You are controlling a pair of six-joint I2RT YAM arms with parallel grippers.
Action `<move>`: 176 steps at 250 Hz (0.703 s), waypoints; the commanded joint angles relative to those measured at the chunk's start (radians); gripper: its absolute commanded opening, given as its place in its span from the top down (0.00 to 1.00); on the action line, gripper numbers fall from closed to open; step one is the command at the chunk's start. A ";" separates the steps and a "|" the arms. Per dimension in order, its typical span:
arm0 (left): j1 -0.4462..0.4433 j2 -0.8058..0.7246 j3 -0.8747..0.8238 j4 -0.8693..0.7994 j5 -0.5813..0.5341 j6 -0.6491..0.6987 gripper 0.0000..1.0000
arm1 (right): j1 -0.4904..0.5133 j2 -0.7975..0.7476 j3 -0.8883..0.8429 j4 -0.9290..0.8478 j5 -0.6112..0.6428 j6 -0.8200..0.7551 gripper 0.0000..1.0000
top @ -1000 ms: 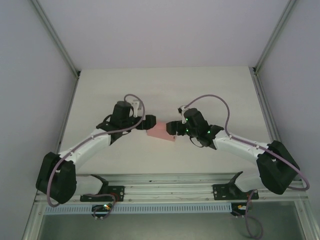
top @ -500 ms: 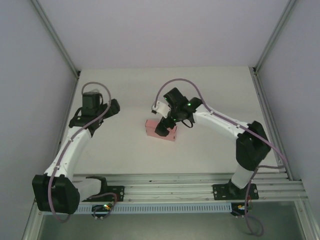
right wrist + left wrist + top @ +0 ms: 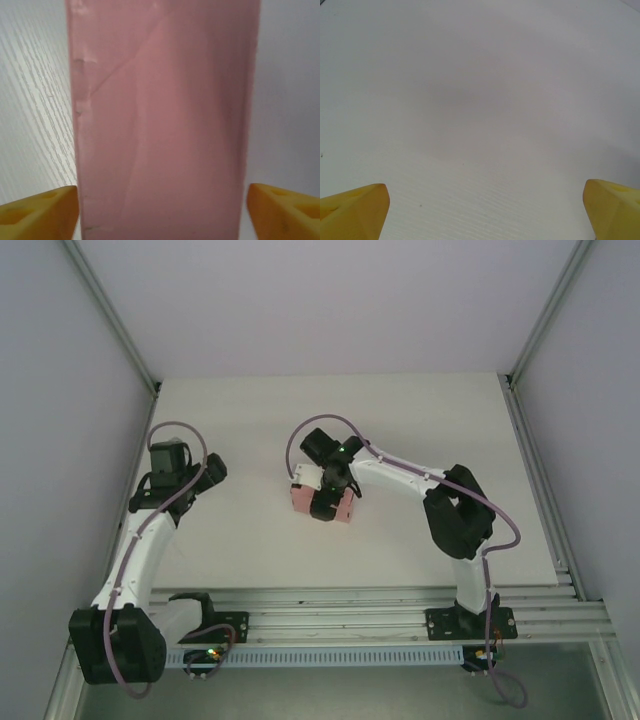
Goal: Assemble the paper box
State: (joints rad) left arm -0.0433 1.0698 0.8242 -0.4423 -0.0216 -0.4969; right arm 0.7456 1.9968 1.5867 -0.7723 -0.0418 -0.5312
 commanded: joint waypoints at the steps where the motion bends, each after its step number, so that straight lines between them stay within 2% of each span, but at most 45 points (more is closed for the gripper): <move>1: 0.006 -0.024 -0.010 -0.011 0.023 0.003 0.00 | 0.009 0.006 0.026 -0.047 0.042 -0.009 0.36; 12: 0.006 -0.028 -0.012 -0.010 0.030 0.004 0.00 | 0.009 0.002 0.027 -0.049 0.056 -0.010 0.47; 22: 0.007 -0.034 -0.011 -0.011 0.034 0.008 0.00 | 0.009 -0.006 0.032 -0.056 0.059 -0.012 0.53; 54: 0.007 -0.053 -0.011 -0.013 0.029 0.011 0.00 | 0.009 -0.052 0.032 -0.061 0.100 -0.026 0.58; 82: 0.006 -0.065 -0.008 -0.016 0.021 0.017 0.00 | 0.010 -0.109 -0.011 0.033 0.287 -0.081 0.60; 99: 0.007 -0.068 -0.011 -0.015 0.019 0.020 0.00 | 0.010 -0.148 -0.094 0.180 0.421 -0.175 0.60; 115: 0.007 -0.067 -0.015 -0.016 0.014 0.019 0.00 | 0.007 -0.185 -0.216 0.410 0.499 -0.359 0.60; 134: 0.007 -0.064 -0.027 0.000 0.020 0.015 0.00 | 0.010 -0.216 -0.429 0.740 0.488 -0.642 0.60; 148: 0.007 -0.058 -0.032 0.010 0.024 0.014 0.00 | 0.011 -0.211 -0.544 0.949 0.452 -0.775 0.60; 159: 0.009 -0.051 -0.032 0.013 0.029 0.011 0.00 | 0.012 -0.196 -0.574 0.998 0.442 -0.810 0.60; 176: 0.009 -0.039 -0.027 0.013 0.030 0.011 0.00 | 0.011 -0.175 -0.568 0.997 0.446 -0.783 0.59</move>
State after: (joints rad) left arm -0.0433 1.0191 0.8051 -0.4393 -0.0032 -0.4957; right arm 0.7528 1.7821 1.0534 -0.0494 0.3710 -1.0866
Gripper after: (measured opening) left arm 0.997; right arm 0.415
